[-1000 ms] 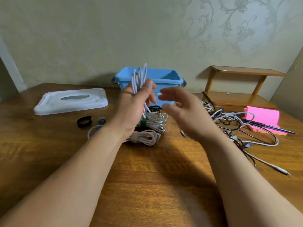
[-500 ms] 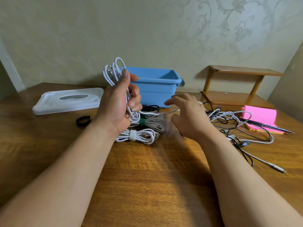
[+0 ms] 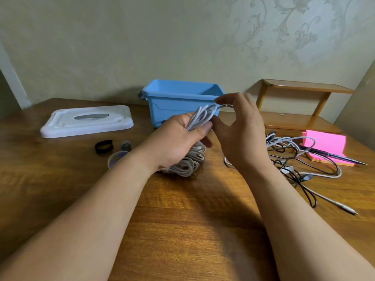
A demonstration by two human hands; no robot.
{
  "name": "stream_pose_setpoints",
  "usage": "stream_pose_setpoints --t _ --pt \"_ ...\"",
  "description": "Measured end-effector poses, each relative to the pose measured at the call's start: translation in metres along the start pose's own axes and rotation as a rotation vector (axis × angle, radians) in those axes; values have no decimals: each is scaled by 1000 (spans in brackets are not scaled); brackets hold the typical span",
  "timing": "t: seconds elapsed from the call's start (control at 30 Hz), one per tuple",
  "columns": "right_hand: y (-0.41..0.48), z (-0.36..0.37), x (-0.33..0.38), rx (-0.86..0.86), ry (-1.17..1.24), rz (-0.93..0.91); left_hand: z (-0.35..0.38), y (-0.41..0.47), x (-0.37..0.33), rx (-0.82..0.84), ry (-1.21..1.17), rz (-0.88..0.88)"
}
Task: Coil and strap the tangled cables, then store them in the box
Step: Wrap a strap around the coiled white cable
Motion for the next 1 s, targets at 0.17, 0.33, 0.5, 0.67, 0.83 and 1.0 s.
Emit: stream_pose_setpoints --t 0.17,0.33,0.5,0.67,0.83,1.0 --pt "3 -1 -5 -17 15 9 -13 2 4 -213 45 1" --pt "1 0 -20 -7 62 186 -19 9 10 -310 -454 -33" --pt "-14 28 10 243 117 55 -5 10 12 -329 -415 -37" --pt "-20 41 29 335 83 -44 -8 12 14 -396 -587 -125" --pt "-16 29 2 413 -101 10 -30 14 21 -498 -894 -132" --pt "-4 8 -22 256 -174 170 -36 12 27 -386 -607 -158"
Point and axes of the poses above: each hand's wrist, its own y-axis towards the middle knuckle, its own z-axis out of the palm, x = y × z, the point moved 4 cm from there along y, towards the middle knuckle, and after that the axes turned 12 degrees about y, right-handed, at the moved point
